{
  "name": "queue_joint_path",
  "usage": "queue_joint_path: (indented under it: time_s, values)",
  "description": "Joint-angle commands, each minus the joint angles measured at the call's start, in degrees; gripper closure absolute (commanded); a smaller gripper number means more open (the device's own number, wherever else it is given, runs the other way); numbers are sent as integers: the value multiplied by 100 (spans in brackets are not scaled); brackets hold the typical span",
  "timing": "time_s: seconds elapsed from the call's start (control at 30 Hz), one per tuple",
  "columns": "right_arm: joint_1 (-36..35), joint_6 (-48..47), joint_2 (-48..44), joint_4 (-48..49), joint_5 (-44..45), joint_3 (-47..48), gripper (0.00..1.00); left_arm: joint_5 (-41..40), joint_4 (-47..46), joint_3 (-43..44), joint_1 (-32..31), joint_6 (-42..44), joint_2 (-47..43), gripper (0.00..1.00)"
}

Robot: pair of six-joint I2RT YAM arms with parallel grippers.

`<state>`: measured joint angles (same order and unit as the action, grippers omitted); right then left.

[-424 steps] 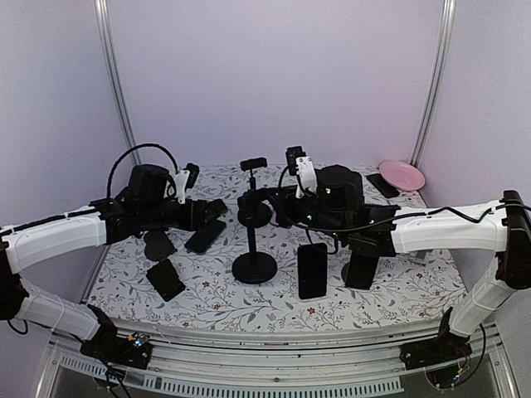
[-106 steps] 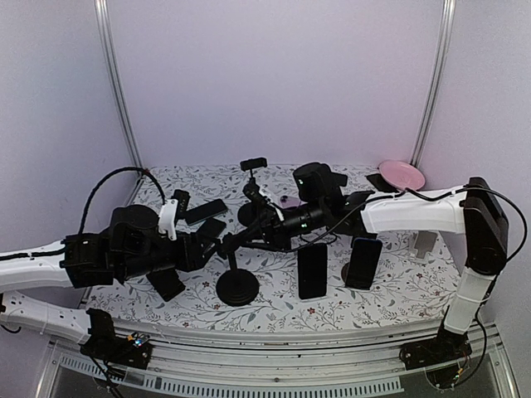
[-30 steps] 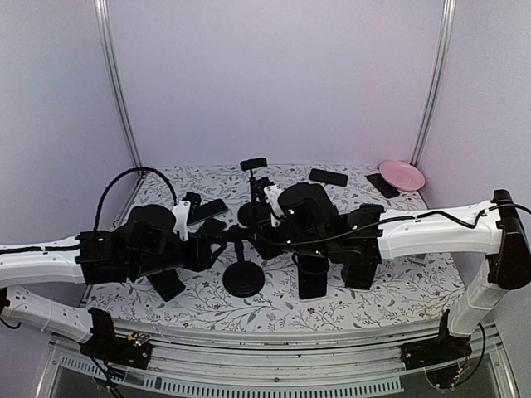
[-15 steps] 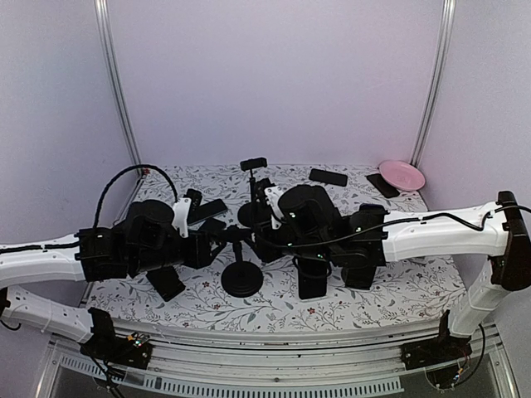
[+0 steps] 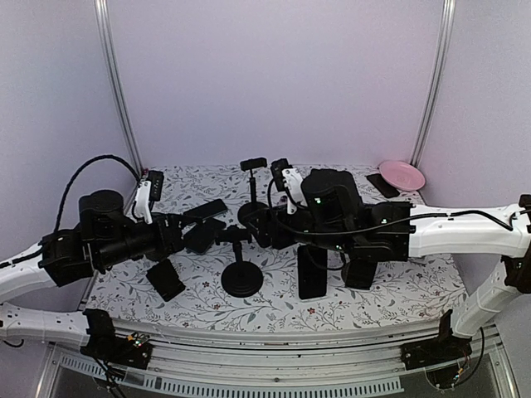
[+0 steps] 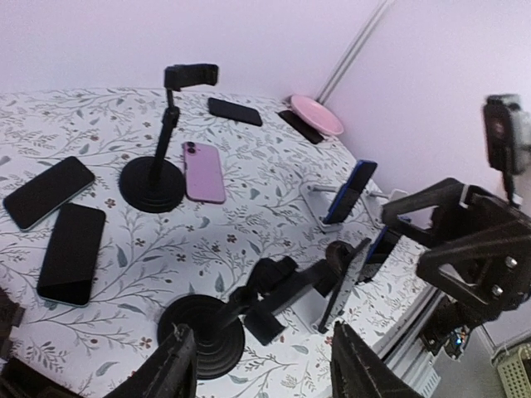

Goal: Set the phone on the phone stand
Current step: Adjust the phone stand at the center of the board, then pick up the phone from the center of the board.

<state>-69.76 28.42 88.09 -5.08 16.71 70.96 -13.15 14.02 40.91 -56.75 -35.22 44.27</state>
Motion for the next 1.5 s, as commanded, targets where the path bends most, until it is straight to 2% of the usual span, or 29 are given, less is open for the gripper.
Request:
queue_joint_path:
  time_s: [0.0, 0.1, 0.27, 0.47, 0.67, 1.07, 1.47]
  values:
    - [27, -48, -453, 86, 196, -126, 19, -147, 387, 206, 639, 36, 112, 46]
    - [125, -42, -718, 112, 154, -387, 0, 207, 382, 290, 1337, 142, 419, 45]
    - [340, 41, -1159, 62, 31, -661, 1, 673, 205, 410, 2016, 433, 1226, 39]
    - [412, 164, -1523, -241, 38, -734, 1, 905, -108, 625, 2496, 742, 2729, 33]
    - [424, 319, -1938, -255, -45, -995, 1, 1394, -513, 875, 2974, 938, 4064, 21]
    - [426, 358, -2461, -134, 9, -1424, 1, 1106, -431, 1567, 3170, 1363, 5719, 15]
    - [426, 334, -2429, 14, -144, -1550, 1, 784, -5, 2049, 3150, 1751, 6634, 13]
